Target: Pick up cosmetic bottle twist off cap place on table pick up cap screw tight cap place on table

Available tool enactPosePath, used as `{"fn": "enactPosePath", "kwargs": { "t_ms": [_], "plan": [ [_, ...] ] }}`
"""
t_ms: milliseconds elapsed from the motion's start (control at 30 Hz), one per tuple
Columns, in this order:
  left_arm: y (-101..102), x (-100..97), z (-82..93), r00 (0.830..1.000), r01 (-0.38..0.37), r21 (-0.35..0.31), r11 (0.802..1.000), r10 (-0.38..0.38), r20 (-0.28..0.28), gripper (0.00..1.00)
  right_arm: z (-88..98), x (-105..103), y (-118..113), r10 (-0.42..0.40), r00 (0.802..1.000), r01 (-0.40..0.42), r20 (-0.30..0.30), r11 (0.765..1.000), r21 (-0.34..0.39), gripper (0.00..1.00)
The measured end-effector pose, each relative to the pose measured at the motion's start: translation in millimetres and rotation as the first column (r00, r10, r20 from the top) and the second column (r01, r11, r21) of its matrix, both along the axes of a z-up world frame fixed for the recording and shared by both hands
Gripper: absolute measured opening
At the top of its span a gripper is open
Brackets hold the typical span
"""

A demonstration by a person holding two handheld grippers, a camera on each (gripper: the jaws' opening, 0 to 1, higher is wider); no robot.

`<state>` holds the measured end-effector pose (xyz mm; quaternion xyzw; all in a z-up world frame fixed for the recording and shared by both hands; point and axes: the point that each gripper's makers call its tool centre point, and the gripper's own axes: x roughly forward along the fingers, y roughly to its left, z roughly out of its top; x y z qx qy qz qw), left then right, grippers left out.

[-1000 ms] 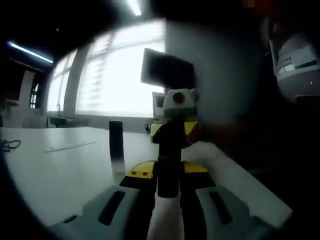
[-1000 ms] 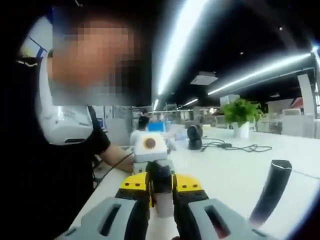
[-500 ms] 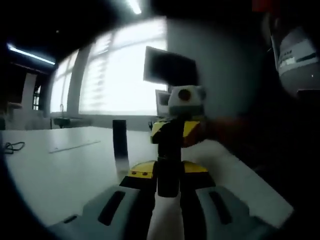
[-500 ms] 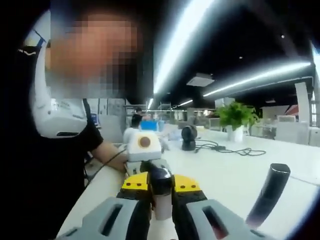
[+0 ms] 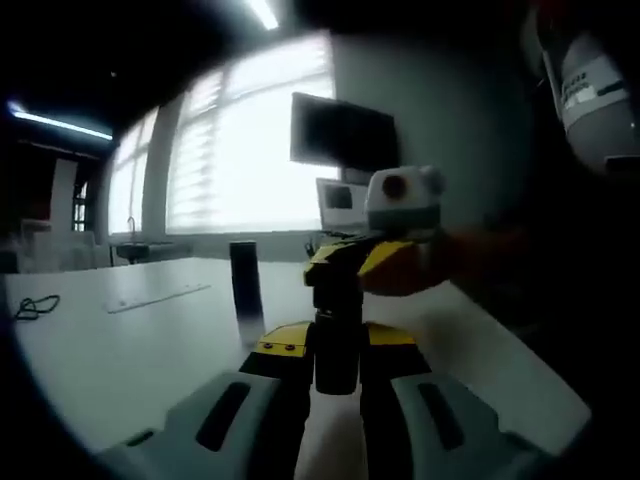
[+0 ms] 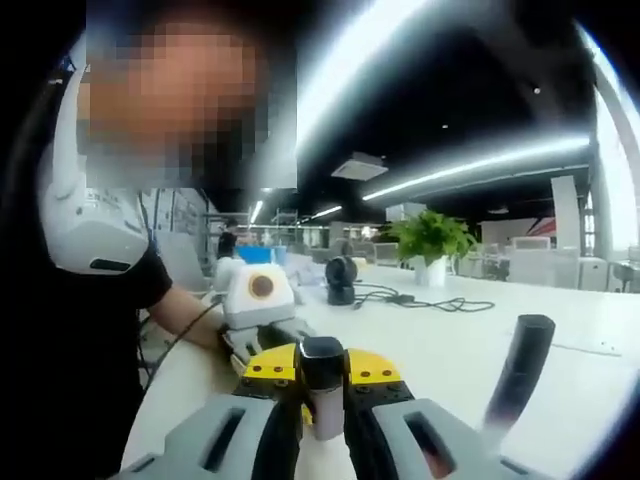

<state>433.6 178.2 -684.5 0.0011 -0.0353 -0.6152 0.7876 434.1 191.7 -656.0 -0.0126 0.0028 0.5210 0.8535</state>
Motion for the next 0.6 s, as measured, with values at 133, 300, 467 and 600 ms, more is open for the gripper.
{"fn": "enactPosePath", "kwargs": {
  "t_ms": [133,300,467,600],
  "plan": [
    [0.3,1.7,-1.5,1.000,-0.013,0.010,1.000,0.013,0.003,0.08,-1.3,1.1,0.4,-0.069,0.998,0.069,-0.006,0.998,-0.003,0.10],
    [-0.1,3.2,-3.1,1.000,-0.021,0.016,1.000,0.021,-0.008,0.08,-3.2,3.2,-1.3,-0.163,0.987,0.163,-0.015,0.987,0.010,0.10],
    [0.5,6.3,-4.0,0.999,-0.035,0.019,0.999,0.035,-0.018,0.08,-4.0,6.6,-3.1,-0.265,0.964,0.266,-0.025,0.964,0.014,0.10],
    [1.5,7.8,-2.7,0.999,-0.043,0.009,0.999,0.043,-0.019,0.08,-2.5,7.8,-3.9,-0.343,0.939,0.343,-0.026,0.939,0.018,0.10]
  ]
}}
